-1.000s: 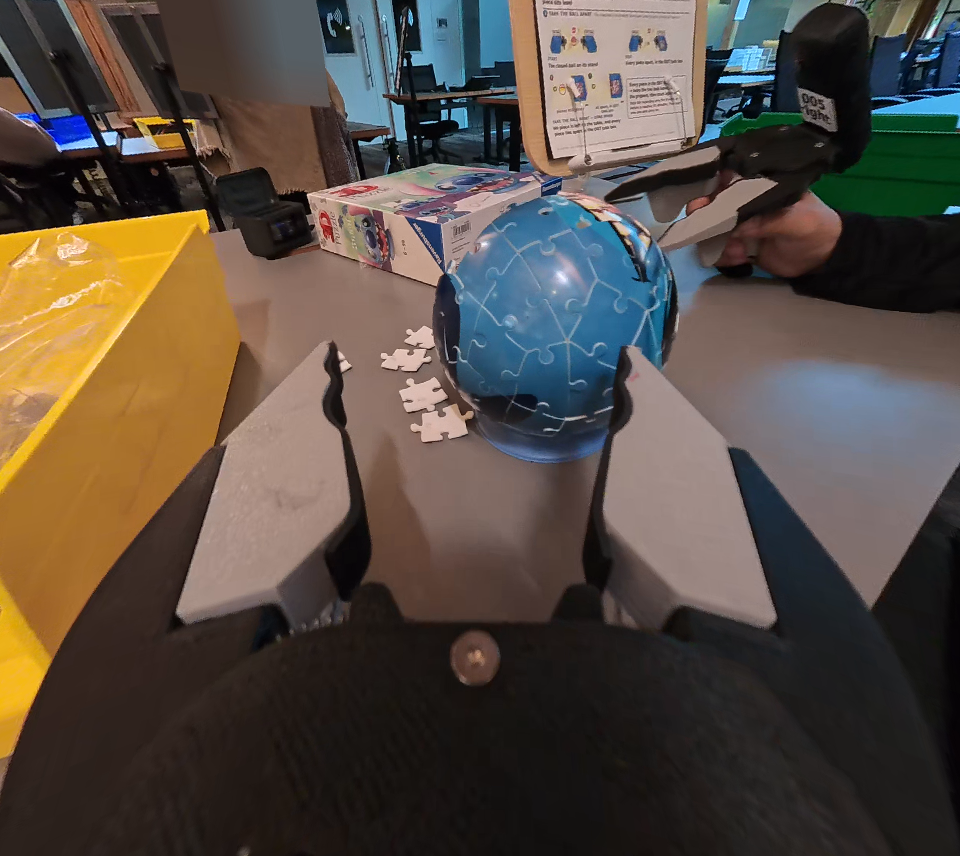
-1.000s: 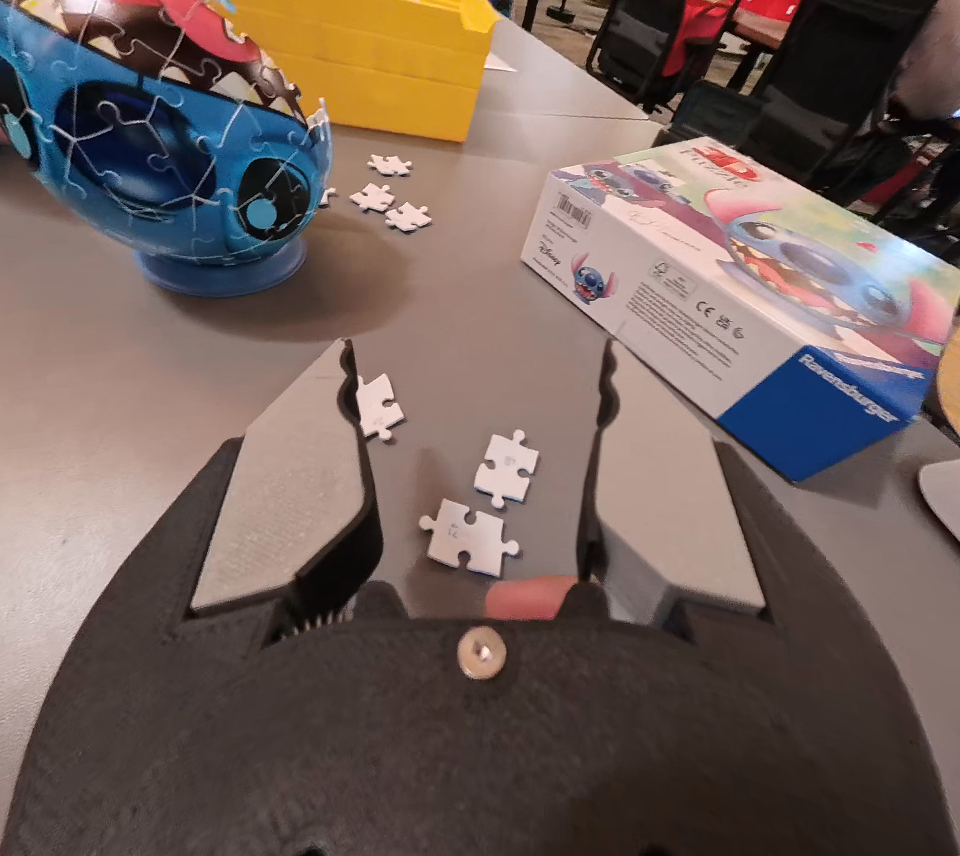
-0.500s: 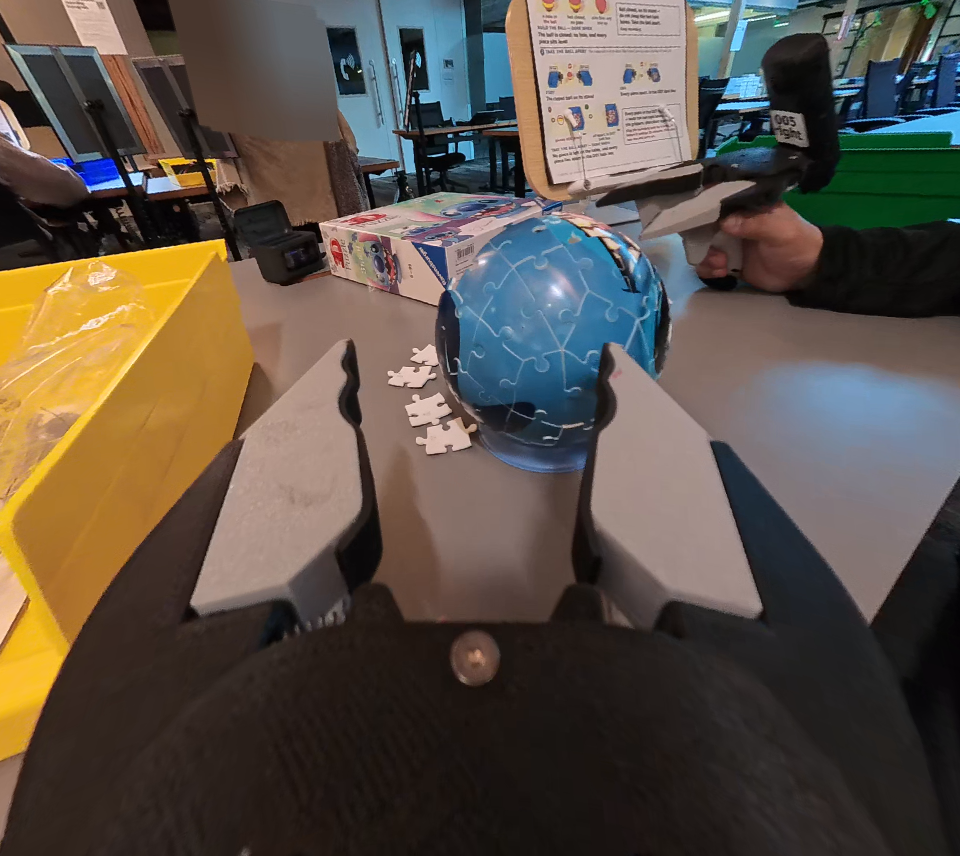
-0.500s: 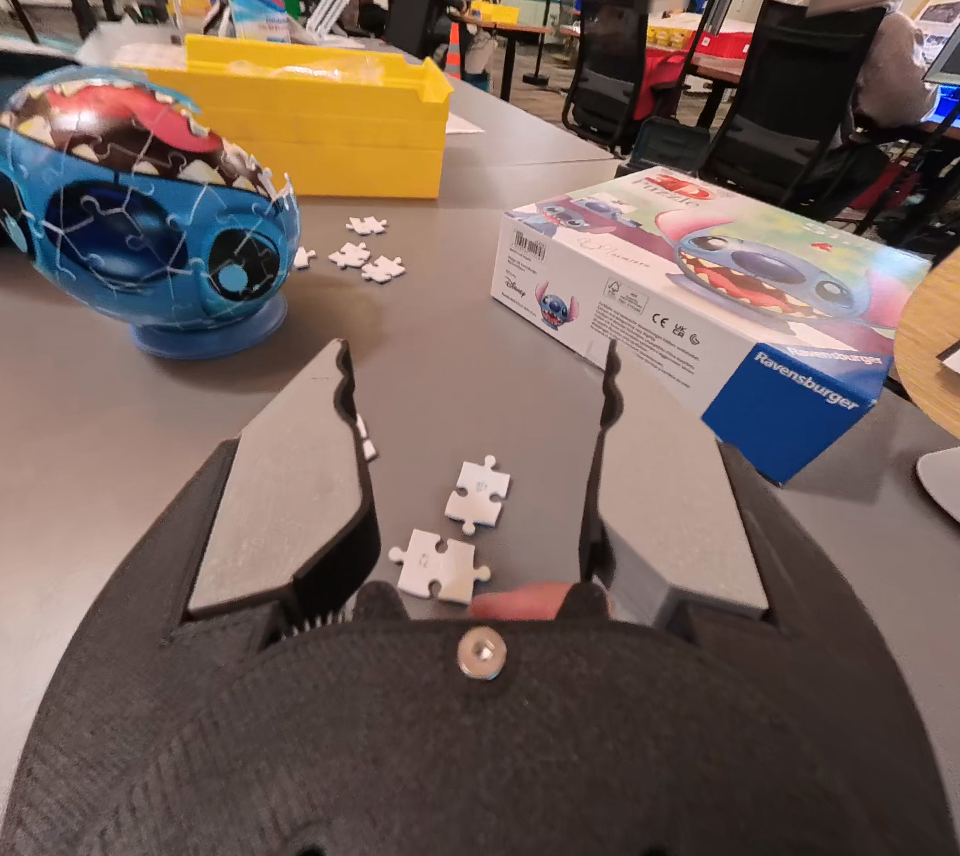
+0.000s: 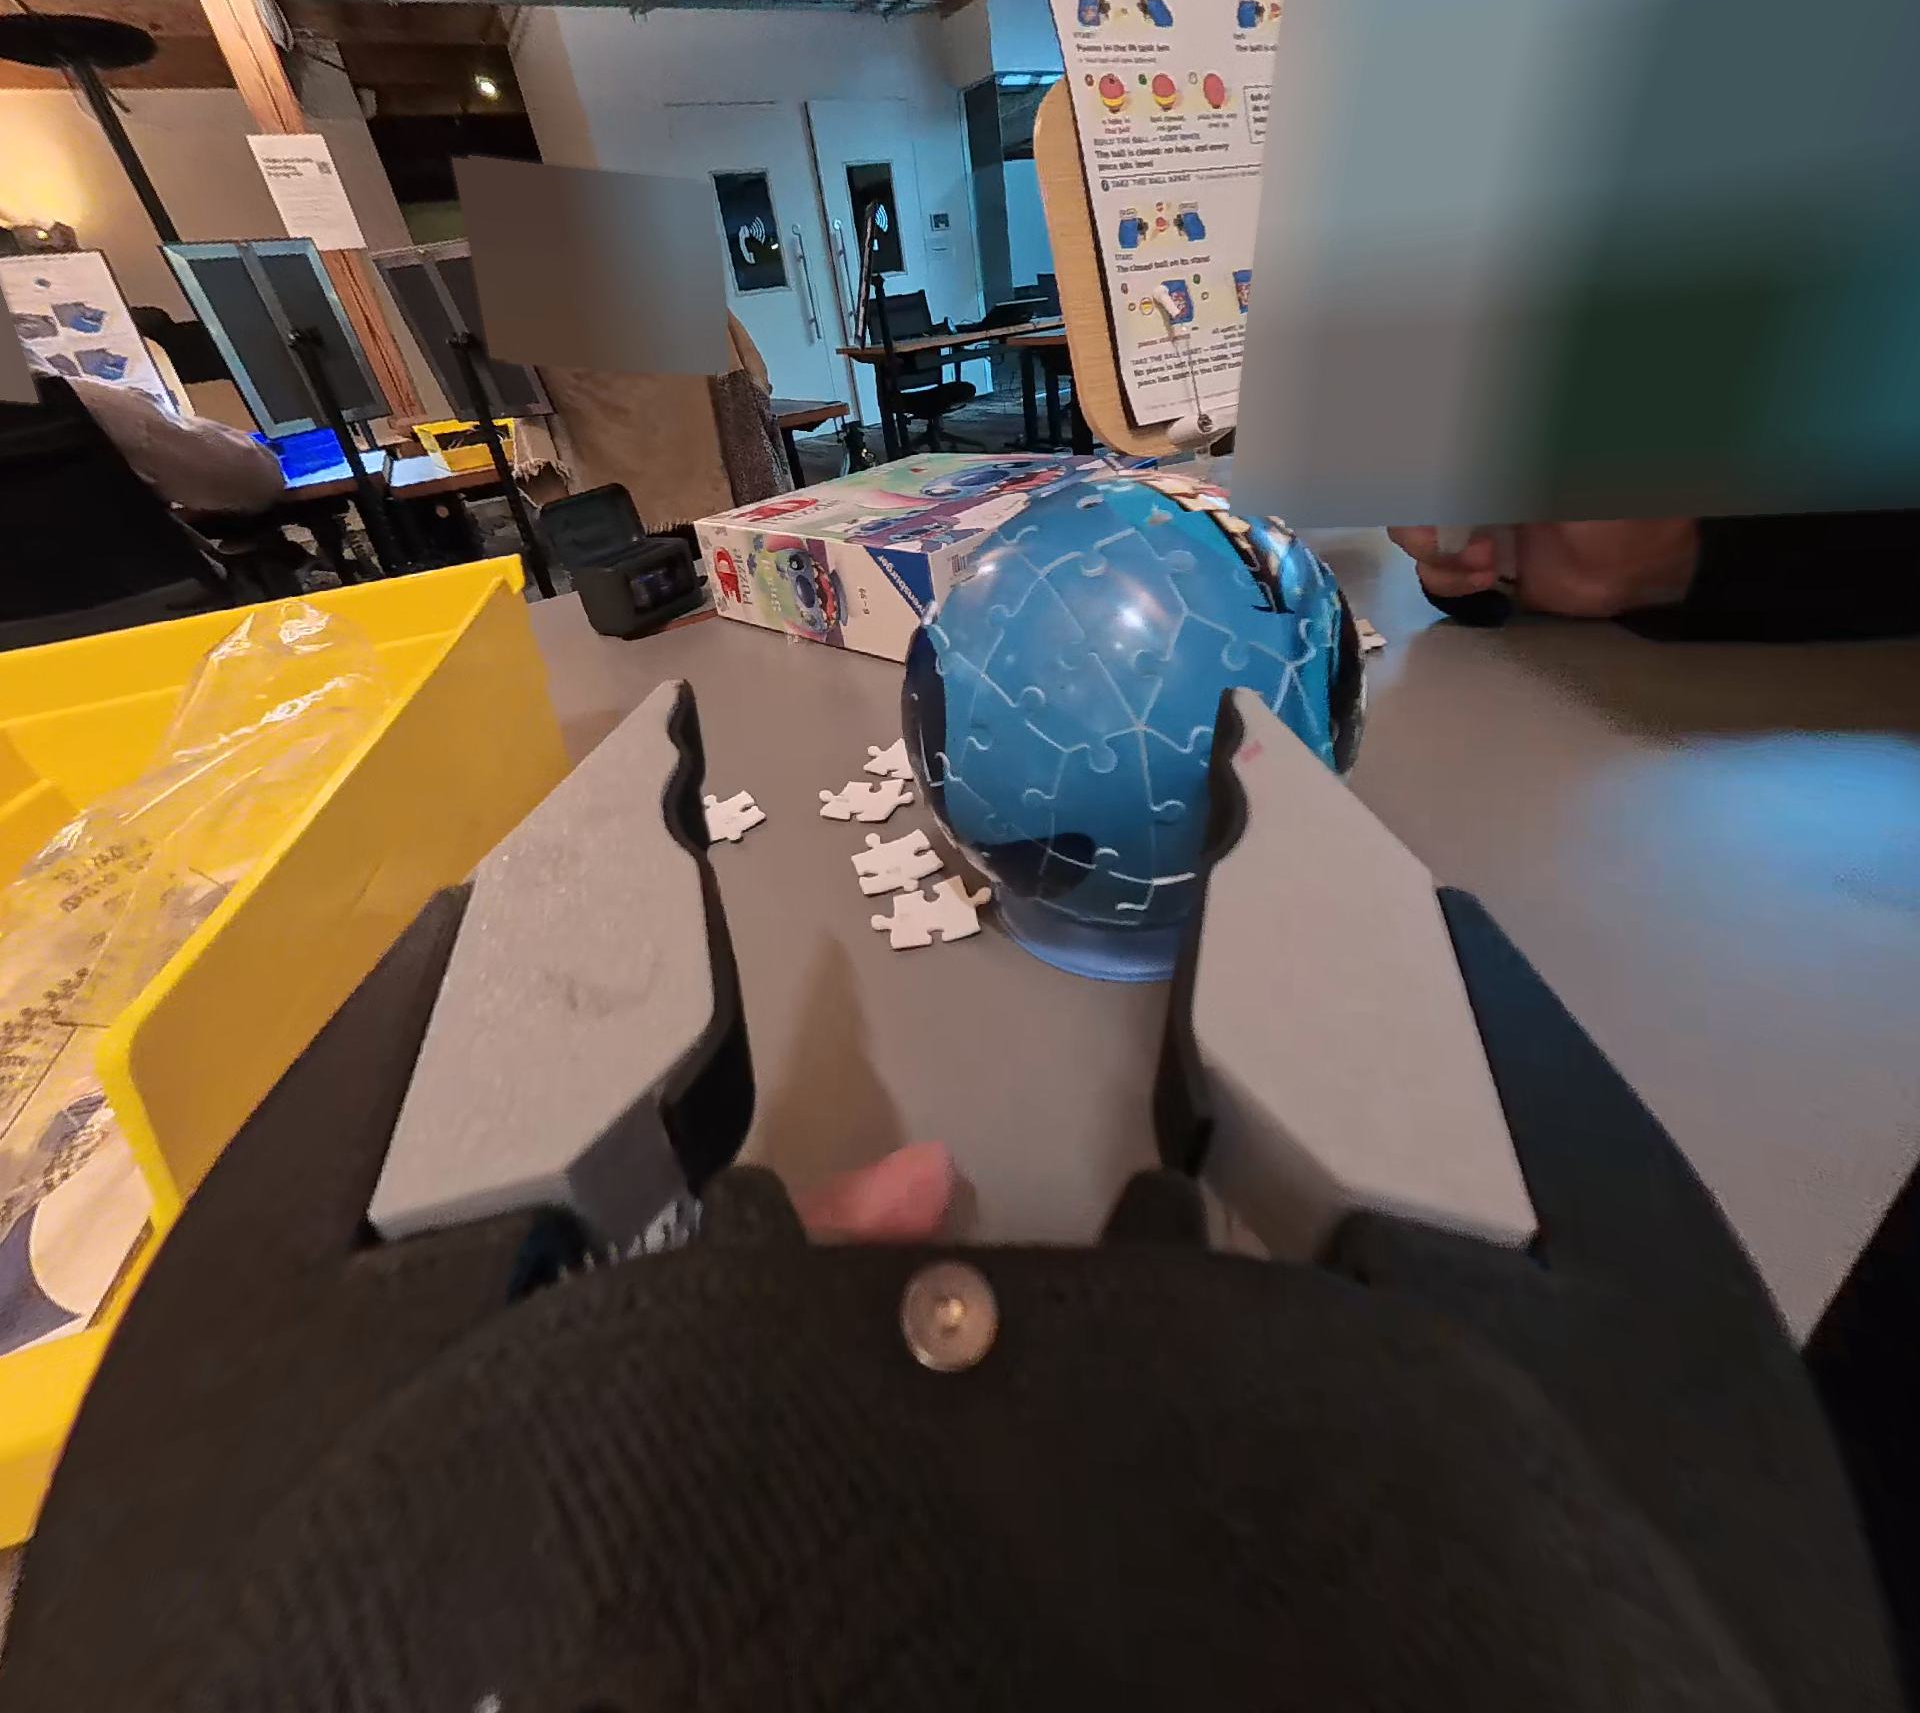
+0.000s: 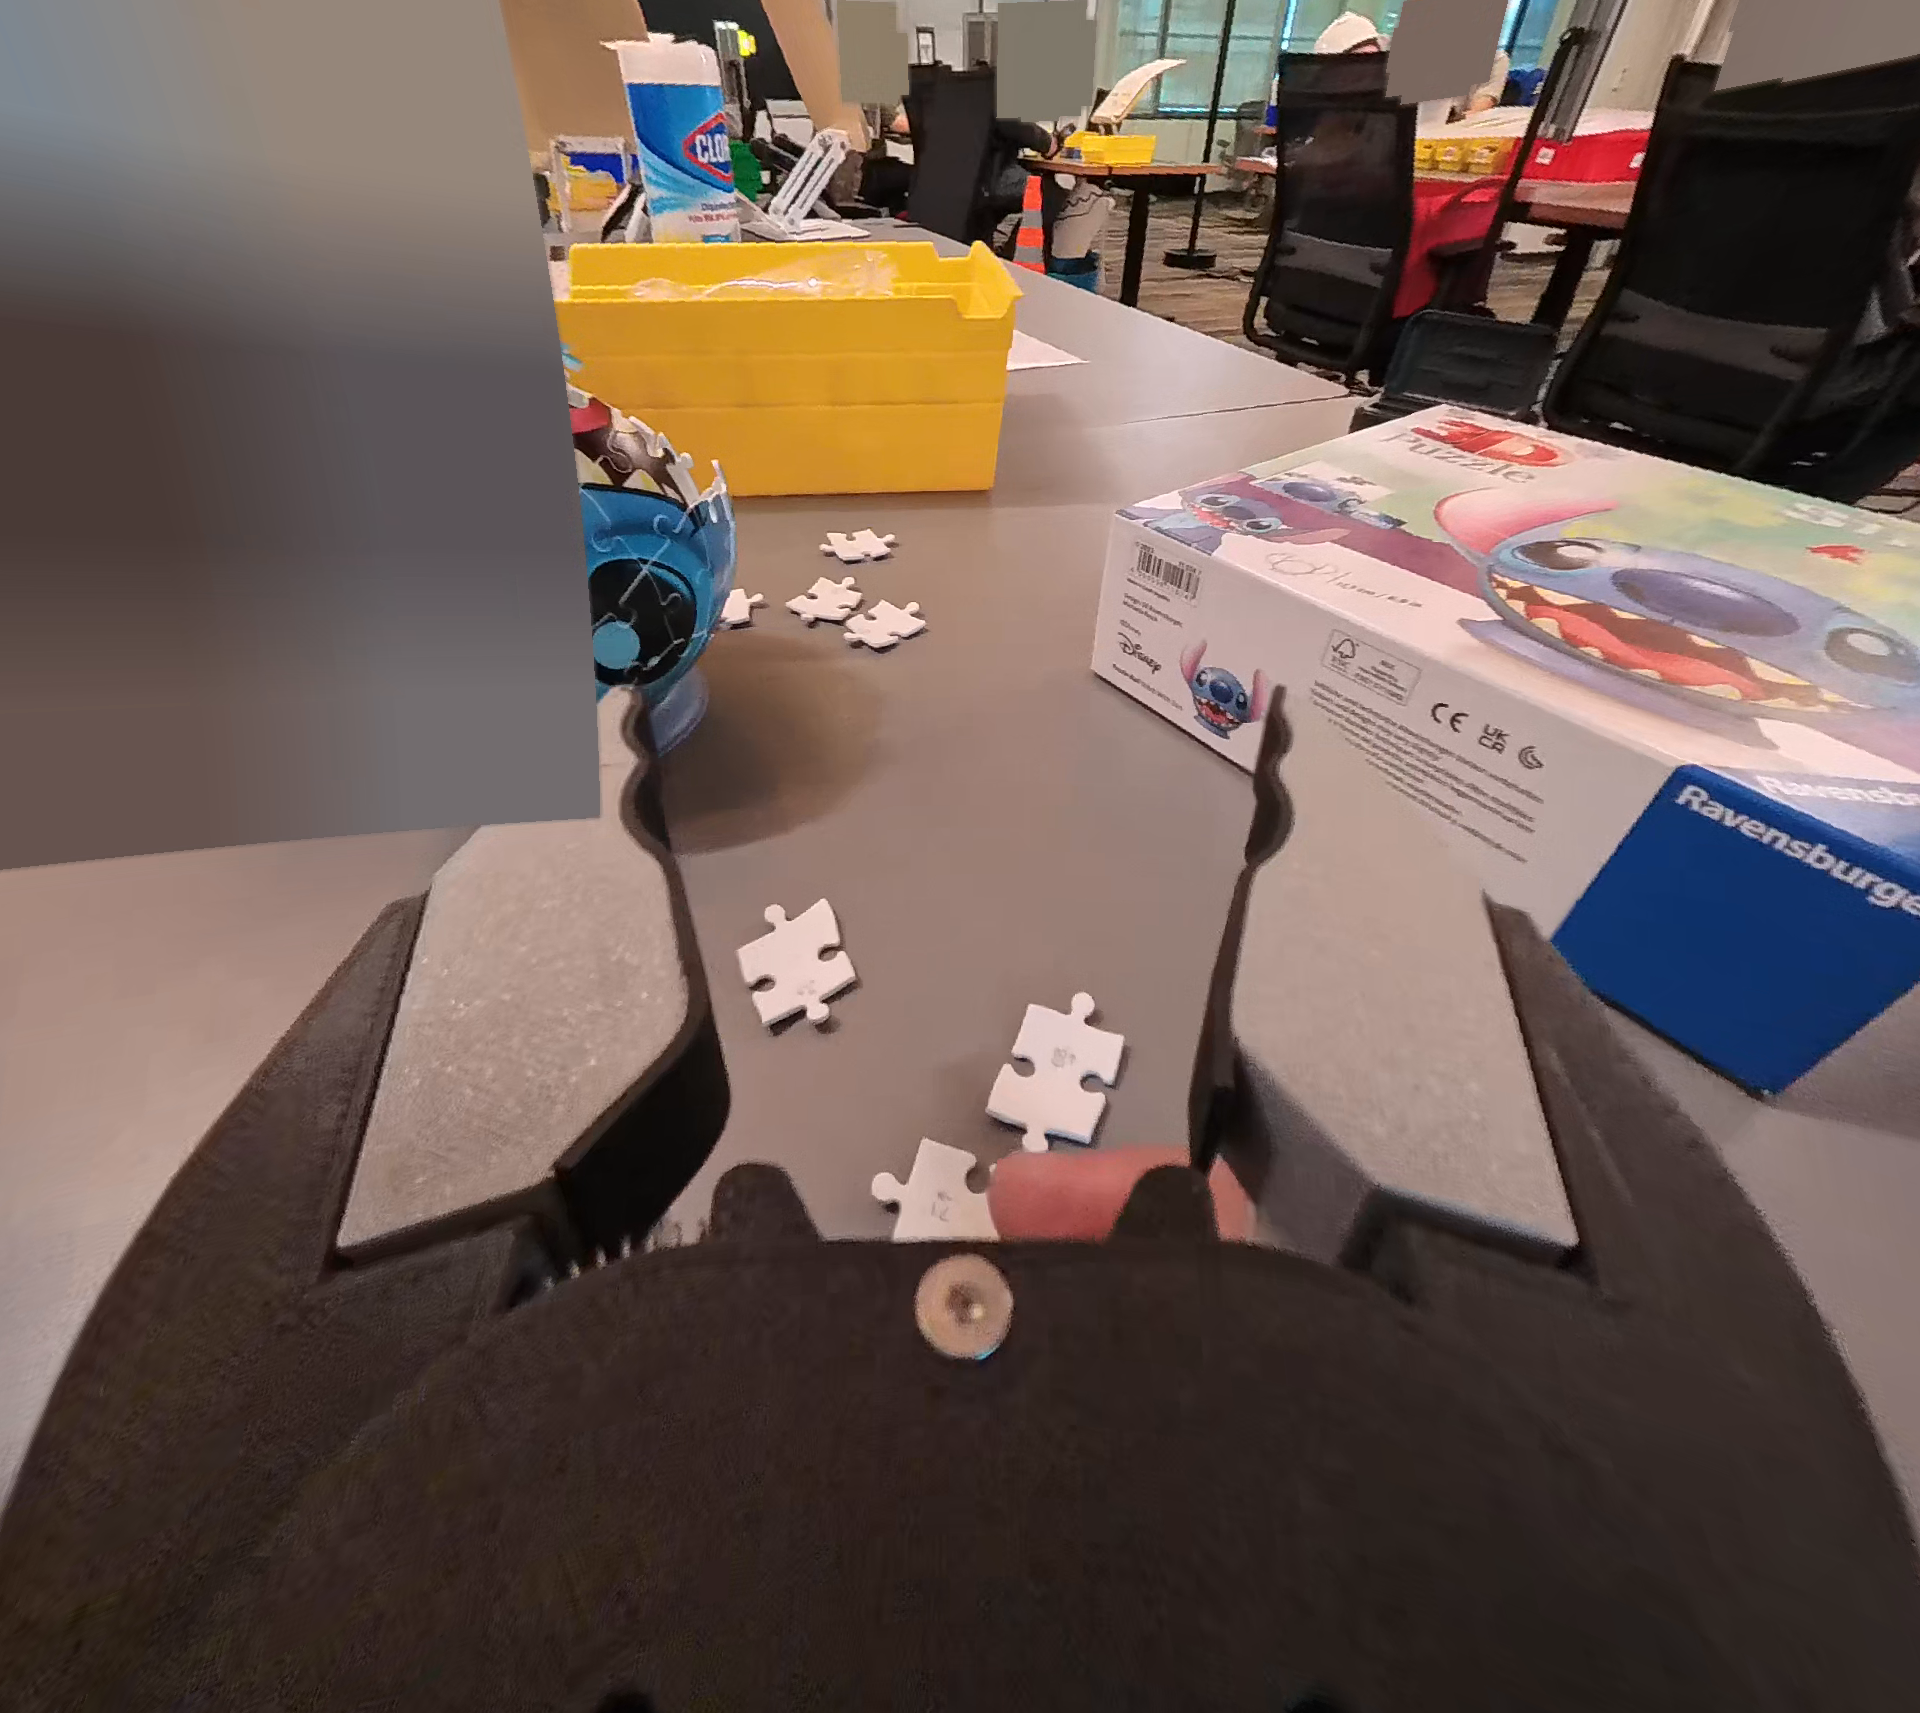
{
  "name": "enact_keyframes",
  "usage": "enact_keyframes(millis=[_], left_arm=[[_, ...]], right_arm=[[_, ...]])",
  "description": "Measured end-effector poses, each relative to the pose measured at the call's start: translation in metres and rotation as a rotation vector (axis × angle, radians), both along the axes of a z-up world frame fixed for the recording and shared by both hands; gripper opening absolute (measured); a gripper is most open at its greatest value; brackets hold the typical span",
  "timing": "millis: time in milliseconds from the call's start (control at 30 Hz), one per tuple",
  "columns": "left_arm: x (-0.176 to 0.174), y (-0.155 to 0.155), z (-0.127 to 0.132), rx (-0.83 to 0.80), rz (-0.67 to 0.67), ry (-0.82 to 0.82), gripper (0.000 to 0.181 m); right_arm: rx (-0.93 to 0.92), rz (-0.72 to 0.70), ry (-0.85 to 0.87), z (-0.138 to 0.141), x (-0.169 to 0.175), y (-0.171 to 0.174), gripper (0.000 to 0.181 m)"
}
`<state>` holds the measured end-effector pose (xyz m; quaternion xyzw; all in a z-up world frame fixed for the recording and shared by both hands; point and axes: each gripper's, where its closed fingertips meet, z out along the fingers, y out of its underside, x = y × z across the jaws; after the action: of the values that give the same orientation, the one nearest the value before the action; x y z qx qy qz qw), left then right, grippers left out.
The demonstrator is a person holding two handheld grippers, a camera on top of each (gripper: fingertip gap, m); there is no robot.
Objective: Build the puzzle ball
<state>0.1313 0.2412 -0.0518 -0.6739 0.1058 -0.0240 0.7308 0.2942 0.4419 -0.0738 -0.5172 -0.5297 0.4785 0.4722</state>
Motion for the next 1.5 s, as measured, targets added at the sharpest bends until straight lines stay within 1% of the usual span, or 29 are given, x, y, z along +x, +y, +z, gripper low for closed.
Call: enact_keyframes(millis=[167, 333, 433, 467, 533, 600, 733, 967, 1067, 1200, 1267, 1333, 1367, 1500], left_arm=[[-0.001, 0.001, -0.001, -0.013, -0.004, -0.012, 0.094], [0.002, 0.001, -0.002, -0.024, -0.038, -0.021, 0.096], [0.002, 0.0, -0.001, -0.011, -0.027, -0.012, 0.092], [0.001, 0.0, 0.0, -0.003, -0.02, -0.01, 0.091], [0.002, -0.003, 0.002, 0.015, -0.027, -0.011, 0.078], [0.002, -0.005, 0.004, 0.025, -0.042, -0.027, 0.073], [0.0, -0.005, 0.005, 0.028, -0.034, -0.035, 0.074], [-0.003, -0.005, 0.005, 0.036, -0.002, -0.031, 0.075], [-0.003, -0.005, 0.006, 0.041, -0.005, -0.03, 0.075], [0.0, -0.007, 0.007, 0.058, -0.007, -0.009, 0.07], [0.0, -0.006, 0.006, 0.044, -0.018, -0.015, 0.073], [-0.001, -0.003, 0.003, 0.02, -0.017, -0.022, 0.087], [0.0, -0.002, 0.002, 0.012, -0.023, -0.022, 0.09], [0.001, -0.002, 0.002, 0.012, -0.029, -0.023, 0.092]], right_arm=[[-0.025, 0.053, -0.009, -0.001, -0.001, -0.006, 0.108], [0.015, 0.082, -0.043, -0.006, -0.004, -0.013, 0.106], [0.045, 0.079, -0.048, -0.007, -0.005, -0.016, 0.107], [0.055, 0.079, -0.051, -0.007, -0.005, -0.016, 0.107], [0.077, 0.081, -0.057, -0.008, -0.006, -0.019, 0.107], [0.11, 0.08, -0.068, -0.01, -0.007, -0.022, 0.107], [0.187, 0.056, -0.098, -0.014, -0.01, -0.025, 0.107], [0.202, 0.014, -0.114, -0.016, -0.01, -0.017, 0.108], [0.212, 0.02, -0.124, -0.018, -0.011, -0.019, 0.108], [0.24, 0.037, -0.143, -0.021, -0.013, -0.022, 0.107], [0.253, 0.042, -0.145, -0.022, -0.012, -0.023, 0.107], [0.26, 0.044, -0.15, -0.023, -0.011, -0.022, 0.107], [0.261, 0.045, -0.152, -0.023, -0.01, -0.021, 0.107], [0.239, 0.045, -0.152, -0.023, -0.007, -0.014, 0.106]])
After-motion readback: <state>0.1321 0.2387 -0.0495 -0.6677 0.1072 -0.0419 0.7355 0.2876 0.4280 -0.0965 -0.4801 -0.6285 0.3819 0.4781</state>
